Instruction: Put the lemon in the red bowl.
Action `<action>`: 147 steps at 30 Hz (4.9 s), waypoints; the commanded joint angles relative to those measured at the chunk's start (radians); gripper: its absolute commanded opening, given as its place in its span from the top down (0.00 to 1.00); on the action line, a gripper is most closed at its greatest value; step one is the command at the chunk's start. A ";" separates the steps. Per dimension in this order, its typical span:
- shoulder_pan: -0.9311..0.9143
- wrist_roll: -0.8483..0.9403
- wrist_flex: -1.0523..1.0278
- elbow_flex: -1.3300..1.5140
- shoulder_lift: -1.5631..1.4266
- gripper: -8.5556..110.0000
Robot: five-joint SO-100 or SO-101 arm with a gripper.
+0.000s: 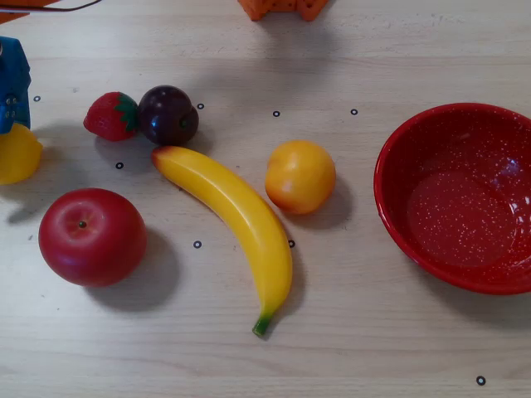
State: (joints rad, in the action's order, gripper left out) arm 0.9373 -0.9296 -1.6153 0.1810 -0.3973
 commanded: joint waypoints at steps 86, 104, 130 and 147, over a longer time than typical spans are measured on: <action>-1.310 1.054 -0.109 1.058 -1.554 0.93; -1.545 0.853 0.661 1.497 -1.405 0.91; -1.486 0.884 0.588 1.236 -1.195 0.75; -1.124 0.867 0.344 1.339 -1.640 0.93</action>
State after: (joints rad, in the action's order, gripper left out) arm -0.2393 -0.0614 -1.2885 1.5110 -1.9083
